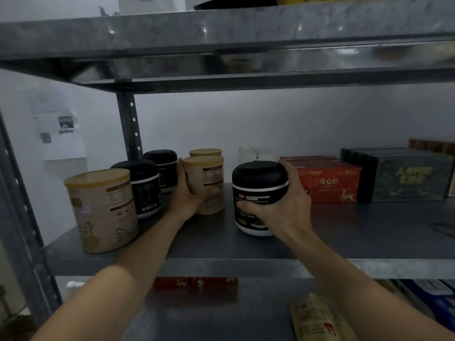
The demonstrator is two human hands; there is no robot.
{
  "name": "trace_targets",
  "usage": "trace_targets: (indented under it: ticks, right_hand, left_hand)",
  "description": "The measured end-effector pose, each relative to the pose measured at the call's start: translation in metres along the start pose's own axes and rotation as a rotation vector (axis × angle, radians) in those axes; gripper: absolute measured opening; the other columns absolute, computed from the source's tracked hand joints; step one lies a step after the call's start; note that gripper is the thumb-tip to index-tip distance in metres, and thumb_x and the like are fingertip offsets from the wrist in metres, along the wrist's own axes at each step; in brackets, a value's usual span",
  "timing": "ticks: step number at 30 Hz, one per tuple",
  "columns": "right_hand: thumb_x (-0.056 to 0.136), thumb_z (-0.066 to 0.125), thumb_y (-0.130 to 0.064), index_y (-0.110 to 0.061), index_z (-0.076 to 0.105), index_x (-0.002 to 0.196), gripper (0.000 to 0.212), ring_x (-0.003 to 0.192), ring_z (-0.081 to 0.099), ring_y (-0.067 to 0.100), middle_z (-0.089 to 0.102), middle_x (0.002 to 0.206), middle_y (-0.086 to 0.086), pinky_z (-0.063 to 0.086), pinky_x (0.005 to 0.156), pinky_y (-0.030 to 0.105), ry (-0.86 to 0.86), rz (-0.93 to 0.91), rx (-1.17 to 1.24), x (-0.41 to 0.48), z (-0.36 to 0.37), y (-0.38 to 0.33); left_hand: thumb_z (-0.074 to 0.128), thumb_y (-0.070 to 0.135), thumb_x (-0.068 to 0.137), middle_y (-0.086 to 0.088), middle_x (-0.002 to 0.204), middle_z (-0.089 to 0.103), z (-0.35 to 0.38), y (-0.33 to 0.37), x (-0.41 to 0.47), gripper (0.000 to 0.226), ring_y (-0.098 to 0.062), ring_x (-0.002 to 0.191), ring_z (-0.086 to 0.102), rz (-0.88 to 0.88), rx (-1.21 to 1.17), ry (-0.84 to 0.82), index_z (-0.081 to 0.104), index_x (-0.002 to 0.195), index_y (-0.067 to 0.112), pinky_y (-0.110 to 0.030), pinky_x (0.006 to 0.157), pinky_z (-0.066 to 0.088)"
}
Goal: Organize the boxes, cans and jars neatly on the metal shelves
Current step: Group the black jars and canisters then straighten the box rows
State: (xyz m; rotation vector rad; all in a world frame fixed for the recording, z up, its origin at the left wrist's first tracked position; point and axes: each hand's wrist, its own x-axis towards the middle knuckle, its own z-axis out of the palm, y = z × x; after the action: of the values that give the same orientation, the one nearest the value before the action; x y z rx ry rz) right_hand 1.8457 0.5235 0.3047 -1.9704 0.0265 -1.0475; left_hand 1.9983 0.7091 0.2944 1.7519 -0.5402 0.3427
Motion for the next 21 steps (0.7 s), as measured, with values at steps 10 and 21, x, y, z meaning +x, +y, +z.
trace_targets:
  ticks: [10, 21]
  right_hand:
    - [0.047, 0.094, -0.042, -0.035, 0.033, 0.142, 0.113, 0.114, 0.05, 0.011, 0.054, 0.128, -0.004, 0.043, 0.092, 0.023, -0.04, -0.018, 0.058, -0.007, 0.015, -0.011]
    - [0.048, 0.095, -0.039, -0.032, 0.035, 0.143, 0.112, 0.114, 0.052, 0.012, 0.055, 0.126, -0.006, 0.044, 0.097, 0.027, -0.12, -0.039, 0.214, -0.026, 0.034, -0.032]
  left_hand:
    - [0.069, 0.034, 0.087, -0.002, 0.145, 0.048, -0.03, 0.012, -0.045, 0.066, -0.018, 0.131, 0.045, -0.148, 0.135, 0.128, 0.041, 0.145, 0.023, -0.043, 0.109, 0.039]
    - [0.08, 0.036, 0.07, -0.017, 0.125, 0.049, -0.087, 0.04, -0.13, 0.06, -0.029, 0.113, 0.043, 0.355, 0.668, 0.832, 0.056, 0.117, 0.009, -0.035, 0.085, 0.047]
